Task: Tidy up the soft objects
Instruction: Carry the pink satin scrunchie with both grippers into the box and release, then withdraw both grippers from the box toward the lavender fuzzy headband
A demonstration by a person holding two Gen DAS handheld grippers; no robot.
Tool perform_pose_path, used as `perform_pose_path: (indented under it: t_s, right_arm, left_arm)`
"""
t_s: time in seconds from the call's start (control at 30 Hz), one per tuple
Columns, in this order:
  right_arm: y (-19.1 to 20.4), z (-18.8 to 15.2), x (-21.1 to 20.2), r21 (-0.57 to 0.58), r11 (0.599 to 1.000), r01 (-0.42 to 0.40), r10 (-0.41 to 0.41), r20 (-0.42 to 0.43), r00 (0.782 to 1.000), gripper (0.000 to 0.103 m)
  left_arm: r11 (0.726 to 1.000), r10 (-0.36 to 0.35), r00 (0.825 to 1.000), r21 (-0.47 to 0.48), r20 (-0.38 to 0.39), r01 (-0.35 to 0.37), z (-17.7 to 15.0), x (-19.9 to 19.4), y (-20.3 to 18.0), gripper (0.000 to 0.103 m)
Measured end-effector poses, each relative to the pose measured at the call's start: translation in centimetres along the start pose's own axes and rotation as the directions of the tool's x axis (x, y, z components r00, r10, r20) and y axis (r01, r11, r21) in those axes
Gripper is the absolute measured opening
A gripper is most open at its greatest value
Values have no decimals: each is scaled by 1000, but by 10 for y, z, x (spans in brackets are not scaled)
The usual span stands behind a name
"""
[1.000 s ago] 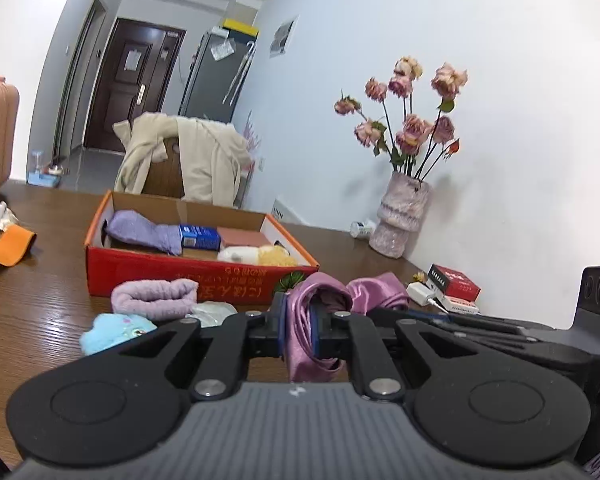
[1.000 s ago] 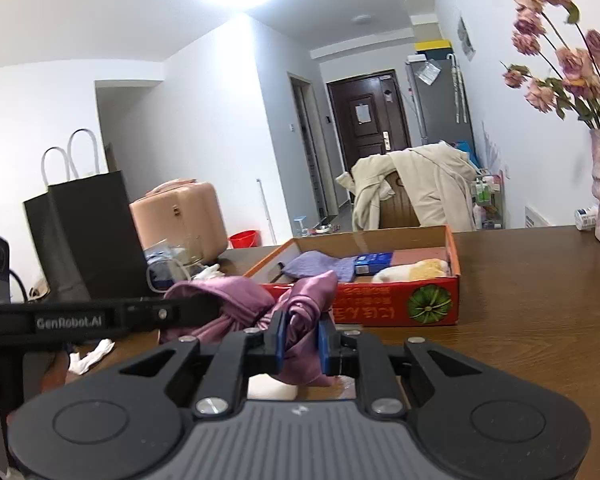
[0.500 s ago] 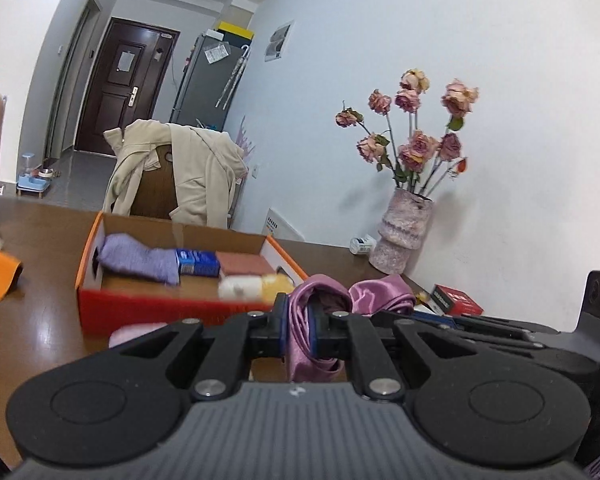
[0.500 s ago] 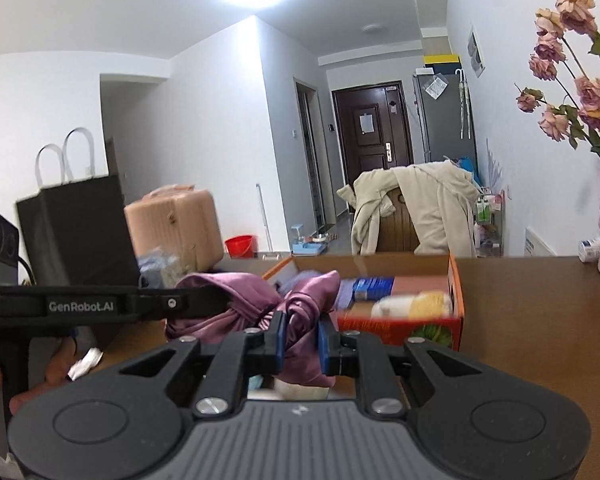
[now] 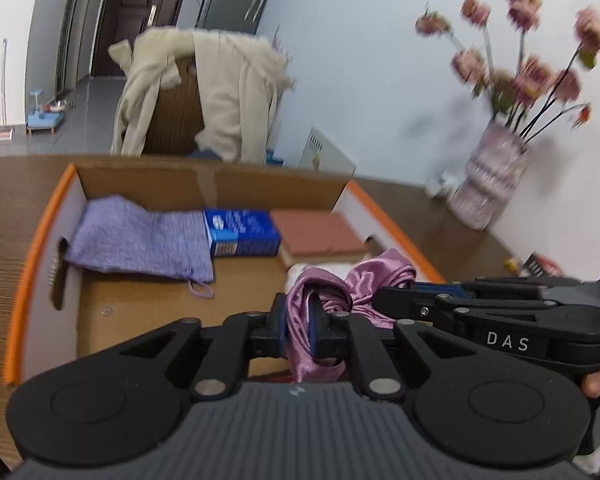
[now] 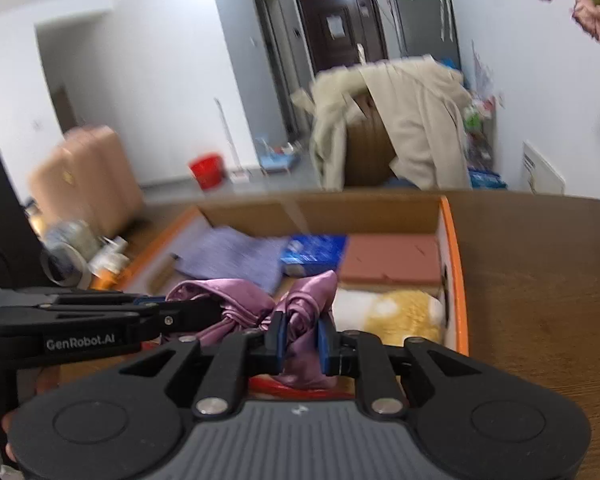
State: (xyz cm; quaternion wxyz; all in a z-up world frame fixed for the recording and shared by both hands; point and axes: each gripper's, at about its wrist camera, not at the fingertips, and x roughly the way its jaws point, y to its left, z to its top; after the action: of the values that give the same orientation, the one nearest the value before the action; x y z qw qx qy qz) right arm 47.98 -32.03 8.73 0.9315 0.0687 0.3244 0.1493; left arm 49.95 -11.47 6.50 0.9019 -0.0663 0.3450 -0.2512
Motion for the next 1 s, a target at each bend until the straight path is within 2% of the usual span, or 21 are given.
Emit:
perform_pose_path:
  t_s: [0.07, 0.13, 0.17, 0.23, 0.37, 0.43, 0.57, 0.63, 0.73, 0.77, 0.87, 1.0]
  right_arm:
    - [-1, -2, 14, -22, 998, 56, -57, -42, 997, 23]
    - [-3, -5, 18, -30, 996, 83, -85, -52, 995, 23]
    - [-3, -6, 18, -37, 995, 95, -97, -53, 994, 25]
    - [-3, -6, 15, -37, 995, 88, -89, -45, 995, 31]
    - [4, 6, -10, -60, 991, 117, -115, 28, 993, 39]
    - [11, 11, -30, -66, 992, 106, -101, 71, 992, 44]
    - [29, 14, -79, -97, 990, 98, -81, 161, 984, 52]
    - [40, 9, -105, -116, 989, 89, -65, 200, 978, 54]
    - [56, -7, -140, -138, 988, 70, -33, 253, 967, 56]
    - [60, -14, -149, -143, 987, 66, -26, 270, 963, 60]
    - [74, -50, -169, -151, 986, 77, -25, 320, 947, 65]
    - [89, -102, -183, -126, 989, 79, -38, 301, 953, 65]
  left_arm:
    - [1000, -5, 1000, -19, -19, 5, -2, 10, 5, 18]
    - [999, -24, 1000, -29, -6, 24, -2, 8, 11, 38]
    - [999, -29, 1000, -40, -1, 29, -1, 4, 13, 43]
    - [998, -44, 999, -42, 19, 45, 3, -8, 14, 46]
    - [1000, -22, 996, -6, 85, 23, 12, -47, 7, 52]
    - [1000, -20, 993, 16, 119, 18, 14, -71, 2, 60]
    - [996, 5, 983, 82, 185, -21, 4, -121, -11, 66]
    - [994, 13, 978, 107, 209, -36, -6, -145, -17, 73]
    - [988, 39, 968, 133, 248, -74, -27, -178, -24, 76]
    - [987, 47, 964, 133, 261, -85, -36, -188, -25, 76]
    - [988, 74, 955, 112, 288, -110, -70, -216, -26, 77]
    - [989, 102, 943, 66, 316, -129, -122, -250, -21, 79]
